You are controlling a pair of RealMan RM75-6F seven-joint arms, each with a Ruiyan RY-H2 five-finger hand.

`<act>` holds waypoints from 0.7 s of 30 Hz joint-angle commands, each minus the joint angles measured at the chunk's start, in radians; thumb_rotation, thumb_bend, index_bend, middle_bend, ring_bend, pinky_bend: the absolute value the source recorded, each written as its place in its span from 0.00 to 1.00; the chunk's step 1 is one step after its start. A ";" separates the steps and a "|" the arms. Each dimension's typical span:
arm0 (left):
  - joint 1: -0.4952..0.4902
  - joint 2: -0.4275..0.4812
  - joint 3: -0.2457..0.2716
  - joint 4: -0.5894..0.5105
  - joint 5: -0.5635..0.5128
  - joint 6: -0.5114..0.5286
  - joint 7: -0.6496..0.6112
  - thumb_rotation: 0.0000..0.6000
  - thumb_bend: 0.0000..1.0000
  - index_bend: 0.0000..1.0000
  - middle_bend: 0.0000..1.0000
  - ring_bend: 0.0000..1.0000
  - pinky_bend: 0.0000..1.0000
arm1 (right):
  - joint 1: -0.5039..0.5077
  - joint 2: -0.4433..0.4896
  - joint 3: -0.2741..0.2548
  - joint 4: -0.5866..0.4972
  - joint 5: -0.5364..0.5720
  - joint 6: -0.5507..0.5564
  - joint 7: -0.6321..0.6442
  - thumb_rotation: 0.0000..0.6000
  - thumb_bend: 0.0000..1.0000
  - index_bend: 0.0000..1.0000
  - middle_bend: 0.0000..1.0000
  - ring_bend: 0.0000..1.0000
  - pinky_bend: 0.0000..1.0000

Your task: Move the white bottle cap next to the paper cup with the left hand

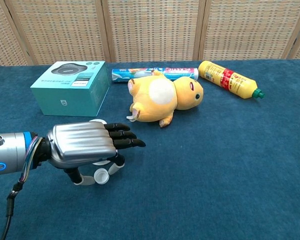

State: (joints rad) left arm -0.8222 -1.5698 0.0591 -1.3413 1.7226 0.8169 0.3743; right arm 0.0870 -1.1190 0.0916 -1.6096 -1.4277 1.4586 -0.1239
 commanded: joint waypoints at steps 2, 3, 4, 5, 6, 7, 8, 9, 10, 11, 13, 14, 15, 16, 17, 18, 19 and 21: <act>-0.002 -0.003 0.001 0.003 -0.007 -0.003 0.005 1.00 0.28 0.58 0.00 0.00 0.00 | 0.000 0.000 0.000 0.001 0.001 -0.001 -0.001 1.00 0.00 0.05 0.00 0.00 0.00; -0.004 -0.002 0.001 0.002 -0.013 -0.010 0.012 1.00 0.27 0.57 0.00 0.00 0.00 | -0.001 -0.001 0.000 0.002 0.001 0.000 0.000 1.00 0.00 0.05 0.00 0.00 0.00; -0.005 -0.002 0.001 0.001 -0.018 -0.015 0.018 1.00 0.26 0.56 0.00 0.00 0.00 | 0.000 -0.001 0.001 0.002 0.001 0.001 -0.002 1.00 0.00 0.05 0.00 0.00 0.00; -0.005 -0.003 0.001 0.001 -0.022 -0.017 0.024 1.00 0.25 0.53 0.00 0.00 0.00 | 0.000 -0.002 0.001 0.002 0.001 0.001 -0.003 1.00 0.00 0.05 0.00 0.00 0.00; -0.005 -0.003 0.001 0.002 -0.024 -0.017 0.031 1.00 0.24 0.50 0.00 0.00 0.00 | -0.001 -0.002 0.000 0.002 0.000 0.002 -0.004 1.00 0.00 0.05 0.00 0.00 0.00; -0.005 -0.003 0.002 0.001 -0.026 -0.016 0.038 1.00 0.22 0.45 0.00 0.00 0.00 | -0.001 -0.003 0.000 0.002 0.000 0.003 -0.005 1.00 0.00 0.05 0.00 0.00 0.00; -0.005 -0.002 0.002 0.000 -0.027 -0.016 0.039 1.00 0.20 0.39 0.00 0.00 0.00 | -0.001 -0.003 0.000 0.002 -0.001 0.004 -0.005 1.00 0.00 0.05 0.00 0.00 0.00; -0.005 0.000 0.003 -0.002 -0.027 -0.013 0.042 1.00 0.19 0.34 0.00 0.00 0.00 | -0.001 -0.003 0.000 0.001 -0.001 0.004 -0.006 1.00 0.00 0.05 0.00 0.00 0.00; -0.005 0.002 0.004 -0.004 -0.026 -0.010 0.041 1.00 0.19 0.32 0.00 0.00 0.00 | -0.002 -0.003 0.000 0.002 -0.002 0.005 -0.007 1.00 0.00 0.05 0.00 0.00 0.00; -0.005 0.005 0.005 -0.007 -0.026 -0.006 0.038 1.00 0.19 0.28 0.00 0.00 0.00 | -0.002 -0.003 0.000 0.002 -0.003 0.006 -0.006 1.00 0.00 0.05 0.00 0.00 0.00; -0.002 0.019 0.007 -0.024 -0.019 0.017 0.015 1.00 0.19 0.26 0.00 0.00 0.00 | -0.003 -0.003 -0.002 0.000 -0.006 0.009 -0.008 1.00 0.00 0.05 0.00 0.00 0.00; 0.000 0.027 0.010 -0.032 -0.013 0.029 0.004 1.00 0.19 0.25 0.00 0.00 0.00 | -0.003 -0.003 -0.002 0.000 -0.007 0.009 -0.008 1.00 0.00 0.05 0.00 0.00 0.00; 0.000 0.035 0.012 -0.038 -0.008 0.038 -0.005 1.00 0.19 0.25 0.00 0.00 0.00 | -0.003 -0.003 -0.003 -0.001 -0.008 0.009 -0.009 1.00 0.00 0.05 0.00 0.00 0.00; 0.001 0.040 0.014 -0.042 -0.005 0.044 -0.011 1.00 0.19 0.25 0.00 0.00 0.00 | -0.003 -0.003 -0.003 -0.001 -0.009 0.010 -0.009 1.00 0.00 0.05 0.00 0.00 0.00; 0.001 0.045 0.015 -0.046 -0.002 0.050 -0.017 1.00 0.18 0.25 0.00 0.00 0.00 | -0.003 -0.003 -0.003 -0.001 -0.010 0.010 -0.010 1.00 0.00 0.05 0.00 0.00 0.00; 0.002 0.050 0.016 -0.050 0.000 0.055 -0.023 1.00 0.18 0.25 0.00 0.00 0.00 | -0.003 -0.003 -0.003 -0.002 -0.010 0.011 -0.010 1.00 0.00 0.05 0.00 0.00 0.00; 0.003 0.056 0.017 -0.055 0.003 0.061 -0.027 1.00 0.18 0.24 0.00 0.00 0.00 | -0.003 -0.003 -0.003 -0.002 -0.011 0.011 -0.010 1.00 0.00 0.05 0.00 0.00 0.00; 0.005 0.072 0.019 -0.070 0.010 0.078 -0.035 1.00 0.18 0.21 0.00 0.00 0.00 | -0.004 -0.002 -0.003 -0.004 -0.012 0.012 -0.009 1.00 0.00 0.05 0.00 0.00 0.00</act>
State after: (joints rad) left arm -0.8190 -1.5058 0.0763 -1.4033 1.7277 0.8869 0.3448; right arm 0.0829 -1.1212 0.0881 -1.6138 -1.4398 1.4709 -0.1325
